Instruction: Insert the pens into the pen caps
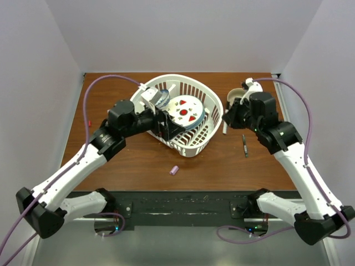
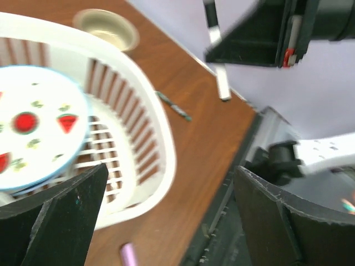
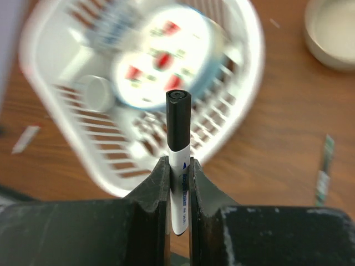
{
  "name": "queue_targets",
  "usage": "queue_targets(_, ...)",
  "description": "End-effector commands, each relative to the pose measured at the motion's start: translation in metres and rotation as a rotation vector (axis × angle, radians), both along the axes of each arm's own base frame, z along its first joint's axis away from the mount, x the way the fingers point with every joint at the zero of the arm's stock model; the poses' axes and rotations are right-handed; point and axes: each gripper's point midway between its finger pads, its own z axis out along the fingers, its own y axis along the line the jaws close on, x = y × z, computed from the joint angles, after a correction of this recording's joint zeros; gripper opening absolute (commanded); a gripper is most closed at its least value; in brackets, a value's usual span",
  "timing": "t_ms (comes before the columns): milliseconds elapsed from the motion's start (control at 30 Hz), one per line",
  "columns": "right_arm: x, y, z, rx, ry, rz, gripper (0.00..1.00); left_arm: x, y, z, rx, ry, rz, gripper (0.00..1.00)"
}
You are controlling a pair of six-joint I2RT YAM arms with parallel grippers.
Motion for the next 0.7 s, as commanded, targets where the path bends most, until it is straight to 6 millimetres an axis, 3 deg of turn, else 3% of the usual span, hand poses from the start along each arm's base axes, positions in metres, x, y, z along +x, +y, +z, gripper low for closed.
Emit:
queue_targets(0, -0.016, -0.048, -0.071, -0.158, 0.19, -0.106, 0.0, 0.03, 0.06, 0.006, 0.154, -0.149, 0.327, 1.0)
queue_targets(33, -0.02, -0.05, -0.089, -0.162, 0.232, -0.115, 0.0, 0.033, 0.07, 0.002, 0.187, -0.176, 0.364, 1.0)
queue_targets(67, -0.021, -0.052, -0.098, -0.166, 0.247, -0.126, 0.0, 0.037, 0.085, 0.007, 0.202, -0.207, 0.442, 1.0)
queue_targets(200, -0.021, -0.06, -0.14, -0.213, 0.327, -0.17, 0.0, 0.043, 0.117, 0.005, 0.267, -0.255, 0.583, 1.0)
queue_targets(300, -0.019, -0.064, -0.167, -0.239, 0.371, -0.191, 0.07, 0.042, 0.129, 0.002, 0.254, -0.276, 0.637, 1.0)
queue_targets(433, -0.015, -0.07, -0.207, -0.294, 0.449, -0.215, 0.15, 0.044, 0.144, -0.017, 0.264, -0.286, 0.713, 0.99)
queue_targets(667, -0.005, -0.068, -0.241, -0.299, 0.507, -0.234, 0.2, 0.046, 0.158, -0.021, 0.282, -0.274, 0.785, 1.0)
